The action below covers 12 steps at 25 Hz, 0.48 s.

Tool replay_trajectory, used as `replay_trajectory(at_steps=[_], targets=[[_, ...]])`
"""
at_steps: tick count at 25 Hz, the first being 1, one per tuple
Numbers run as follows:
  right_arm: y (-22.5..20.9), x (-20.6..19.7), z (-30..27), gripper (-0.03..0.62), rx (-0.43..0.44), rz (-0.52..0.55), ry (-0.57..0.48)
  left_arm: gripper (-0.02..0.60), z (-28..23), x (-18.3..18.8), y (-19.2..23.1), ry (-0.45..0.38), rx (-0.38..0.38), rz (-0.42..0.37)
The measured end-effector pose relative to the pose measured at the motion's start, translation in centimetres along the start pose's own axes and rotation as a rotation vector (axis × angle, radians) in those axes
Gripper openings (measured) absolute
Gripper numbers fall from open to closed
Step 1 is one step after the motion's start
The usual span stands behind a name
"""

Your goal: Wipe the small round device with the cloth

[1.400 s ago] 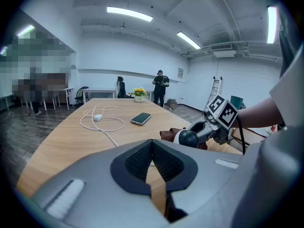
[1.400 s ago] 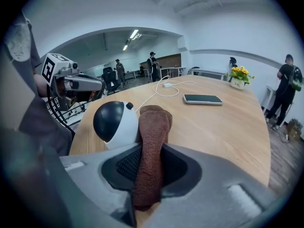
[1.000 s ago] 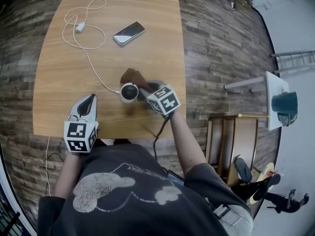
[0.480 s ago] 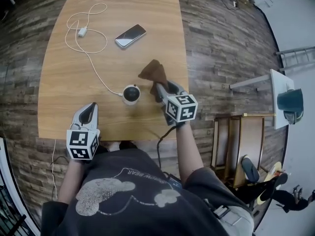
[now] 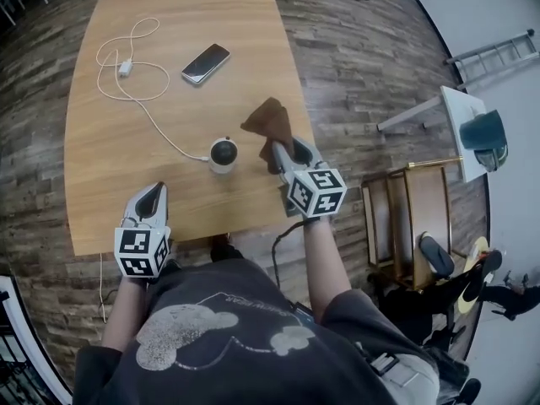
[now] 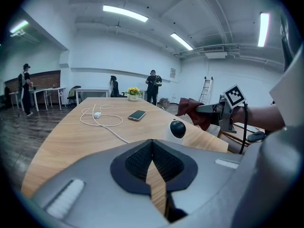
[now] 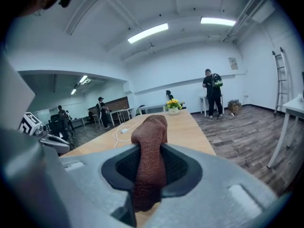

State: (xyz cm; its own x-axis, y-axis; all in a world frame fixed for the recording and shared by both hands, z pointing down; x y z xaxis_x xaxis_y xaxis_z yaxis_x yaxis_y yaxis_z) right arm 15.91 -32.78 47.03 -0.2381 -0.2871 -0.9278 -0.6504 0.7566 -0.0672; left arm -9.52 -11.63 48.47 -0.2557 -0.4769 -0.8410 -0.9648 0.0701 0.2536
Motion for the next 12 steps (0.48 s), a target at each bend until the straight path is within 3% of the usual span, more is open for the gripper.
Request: replay_trajectory(at_steps=[4, 12], targets=[[2.5, 0.4, 3.3, 0.082, -0.052, -0.01, -0.111, 0.018, 1.8, -0.5, 0.6, -0.012, -0.046, -0.007], [9.8, -0.7, 8.0, 0.082, -0.167, -0.064, -0.148, 0.018, 8.0, -1.4, 4.2, -0.036, -0.117, -0.035]])
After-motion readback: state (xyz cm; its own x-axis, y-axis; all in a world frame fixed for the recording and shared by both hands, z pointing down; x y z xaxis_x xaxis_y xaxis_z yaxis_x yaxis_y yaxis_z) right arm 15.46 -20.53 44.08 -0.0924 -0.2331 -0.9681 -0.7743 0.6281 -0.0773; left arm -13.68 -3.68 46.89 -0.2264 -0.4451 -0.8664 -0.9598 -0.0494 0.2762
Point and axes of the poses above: the fingertips, and each gripper's own axes: z backward along the fingers, y to its left, x out of its top, the point moved 7 cm from there along z, backward along the fingers, and after that the axes turned 7 degrees about z, right-handed, at the moved point
